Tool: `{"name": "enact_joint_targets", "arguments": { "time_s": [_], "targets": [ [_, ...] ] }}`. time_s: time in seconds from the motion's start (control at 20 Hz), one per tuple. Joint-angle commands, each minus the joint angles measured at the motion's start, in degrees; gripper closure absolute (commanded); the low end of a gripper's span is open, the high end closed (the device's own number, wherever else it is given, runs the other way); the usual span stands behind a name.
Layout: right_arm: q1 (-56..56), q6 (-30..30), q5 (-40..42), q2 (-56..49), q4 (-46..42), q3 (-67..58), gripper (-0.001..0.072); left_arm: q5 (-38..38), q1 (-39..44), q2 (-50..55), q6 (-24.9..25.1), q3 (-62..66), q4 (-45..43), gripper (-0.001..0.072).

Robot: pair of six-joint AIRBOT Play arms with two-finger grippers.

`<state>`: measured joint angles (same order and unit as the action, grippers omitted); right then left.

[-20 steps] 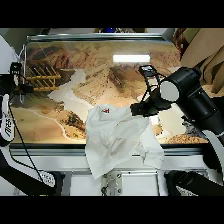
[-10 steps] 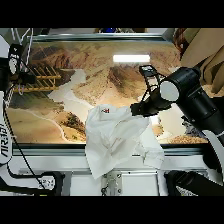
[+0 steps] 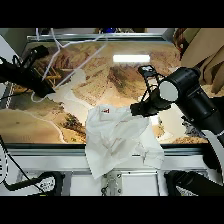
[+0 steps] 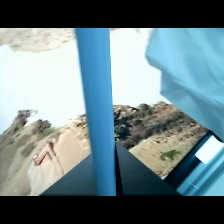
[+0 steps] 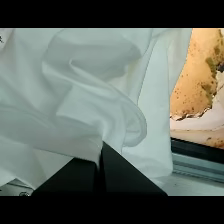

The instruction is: Fold the clothes and pants, and hang the long-sleeved shirts on hangers.

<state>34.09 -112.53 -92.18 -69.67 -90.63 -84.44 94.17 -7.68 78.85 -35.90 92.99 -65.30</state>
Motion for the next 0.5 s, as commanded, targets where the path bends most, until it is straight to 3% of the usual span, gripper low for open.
{"name": "enact_joint_targets", "arguments": {
  "time_s": [0.0,0.15,0.3,0.45],
  "targets": [
    [0.04,0.0,-0.02,-0.04,0.0,0.0,0.0693,7.87,-0.31,-0.59,7.58,0.02,7.21,0.0692],
    [0.04,0.0,-0.02,-0.04,0.0,0.0,0.0693,7.28,-0.28,-0.59,7.69,0.0,6.88,0.0692],
    [0.04,0.0,-0.02,-0.04,0.0,0.0,0.0693,10.97,-0.31,-0.59,17.42,0.0,6.73,0.0692],
    [0.04,0.0,-0.02,-0.04,0.0,0.0,0.0693,10.84,-0.31,-0.63,21.66,-2.12,6.82,0.0693]
  ]
}}
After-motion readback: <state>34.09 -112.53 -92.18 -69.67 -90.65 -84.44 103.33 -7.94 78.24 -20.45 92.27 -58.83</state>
